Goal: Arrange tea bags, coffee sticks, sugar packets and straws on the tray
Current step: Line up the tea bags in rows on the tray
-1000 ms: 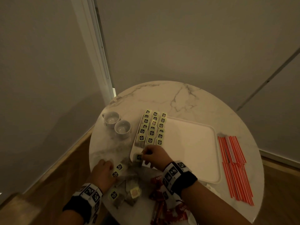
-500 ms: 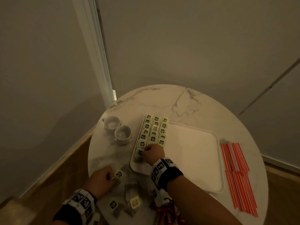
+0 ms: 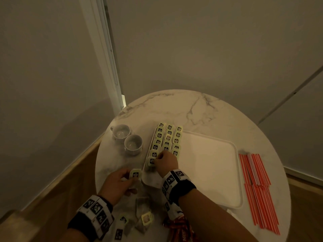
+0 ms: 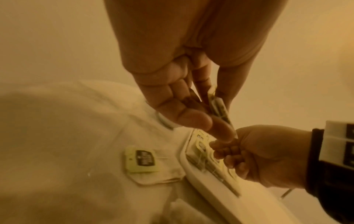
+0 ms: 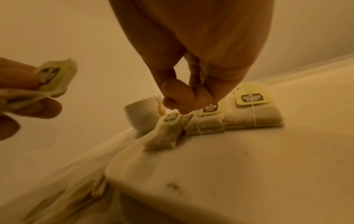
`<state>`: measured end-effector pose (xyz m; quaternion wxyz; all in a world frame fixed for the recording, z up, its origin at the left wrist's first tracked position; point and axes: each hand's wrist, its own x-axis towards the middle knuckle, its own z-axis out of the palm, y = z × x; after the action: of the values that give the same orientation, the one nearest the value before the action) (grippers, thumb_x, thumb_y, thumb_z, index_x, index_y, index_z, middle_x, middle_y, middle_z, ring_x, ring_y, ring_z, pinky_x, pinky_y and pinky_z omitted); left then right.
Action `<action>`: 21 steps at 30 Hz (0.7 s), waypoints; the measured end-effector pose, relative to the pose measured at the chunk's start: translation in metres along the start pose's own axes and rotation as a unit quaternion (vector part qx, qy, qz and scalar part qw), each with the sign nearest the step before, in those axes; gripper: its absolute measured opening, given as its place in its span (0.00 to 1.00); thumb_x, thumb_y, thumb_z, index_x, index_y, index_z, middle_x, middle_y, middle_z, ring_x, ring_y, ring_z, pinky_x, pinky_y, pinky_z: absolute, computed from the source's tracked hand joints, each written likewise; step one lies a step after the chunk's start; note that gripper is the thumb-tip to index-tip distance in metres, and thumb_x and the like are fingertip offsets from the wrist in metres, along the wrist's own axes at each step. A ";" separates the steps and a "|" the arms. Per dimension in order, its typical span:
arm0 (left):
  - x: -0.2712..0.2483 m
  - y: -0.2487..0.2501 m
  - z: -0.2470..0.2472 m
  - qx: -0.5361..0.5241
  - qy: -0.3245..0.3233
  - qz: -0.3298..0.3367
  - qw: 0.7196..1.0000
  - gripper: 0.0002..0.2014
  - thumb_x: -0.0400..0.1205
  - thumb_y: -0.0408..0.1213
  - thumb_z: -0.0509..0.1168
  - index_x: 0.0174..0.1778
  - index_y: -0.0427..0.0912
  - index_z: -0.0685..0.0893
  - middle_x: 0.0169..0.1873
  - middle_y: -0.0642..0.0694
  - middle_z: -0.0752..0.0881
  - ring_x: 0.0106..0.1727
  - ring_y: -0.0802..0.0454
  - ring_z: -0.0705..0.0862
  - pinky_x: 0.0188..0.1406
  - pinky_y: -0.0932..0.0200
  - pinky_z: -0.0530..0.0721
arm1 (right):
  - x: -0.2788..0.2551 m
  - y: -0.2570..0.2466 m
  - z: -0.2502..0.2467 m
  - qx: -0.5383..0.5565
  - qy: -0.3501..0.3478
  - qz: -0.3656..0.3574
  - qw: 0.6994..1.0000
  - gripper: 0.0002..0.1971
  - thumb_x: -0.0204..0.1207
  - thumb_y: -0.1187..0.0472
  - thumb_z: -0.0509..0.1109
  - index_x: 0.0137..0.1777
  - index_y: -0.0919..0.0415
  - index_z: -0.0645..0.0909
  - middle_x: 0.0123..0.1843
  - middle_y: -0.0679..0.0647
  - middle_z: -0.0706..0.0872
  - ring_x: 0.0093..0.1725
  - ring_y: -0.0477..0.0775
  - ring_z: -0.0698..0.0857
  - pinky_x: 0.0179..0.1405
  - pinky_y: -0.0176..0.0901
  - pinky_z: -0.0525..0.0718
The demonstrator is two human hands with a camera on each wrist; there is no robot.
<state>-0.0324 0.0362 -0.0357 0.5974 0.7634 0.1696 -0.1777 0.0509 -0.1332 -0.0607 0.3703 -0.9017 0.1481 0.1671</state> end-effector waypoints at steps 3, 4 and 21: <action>0.002 0.012 0.009 -0.041 0.005 0.012 0.999 0.05 0.80 0.28 0.67 0.50 0.39 0.85 0.40 0.38 0.89 0.30 0.45 0.89 0.25 0.58 0.83 | -0.005 0.001 -0.009 0.062 0.011 -0.037 0.997 0.03 0.78 0.59 0.68 0.43 0.56 0.79 0.42 0.50 0.83 0.43 0.51 0.81 0.43 0.43 0.80; 0.002 0.016 0.012 -0.053 0.008 0.016 0.998 0.05 0.80 0.29 0.67 0.49 0.40 0.86 0.39 0.38 0.89 0.30 0.47 0.89 0.23 0.60 0.82 | -0.009 0.000 -0.014 0.102 -0.002 -0.051 0.994 0.03 0.78 0.59 0.69 0.43 0.56 0.80 0.41 0.51 0.85 0.41 0.50 0.83 0.42 0.46 0.84; 0.000 0.053 0.047 -0.104 -0.051 0.112 0.987 0.07 0.79 0.35 0.68 0.51 0.40 0.88 0.43 0.41 0.91 0.45 0.48 0.89 0.44 0.58 0.85 | -0.049 0.003 -0.069 0.309 -0.086 -0.137 0.937 0.08 0.77 0.63 0.73 0.36 0.56 0.83 0.26 0.44 0.81 0.25 0.44 0.75 0.25 0.34 0.74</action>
<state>-0.0100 -0.0220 -0.0009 0.6978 0.7010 0.0696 -0.1298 0.0189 -0.1774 0.0040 0.6610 -0.7368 0.0350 0.1377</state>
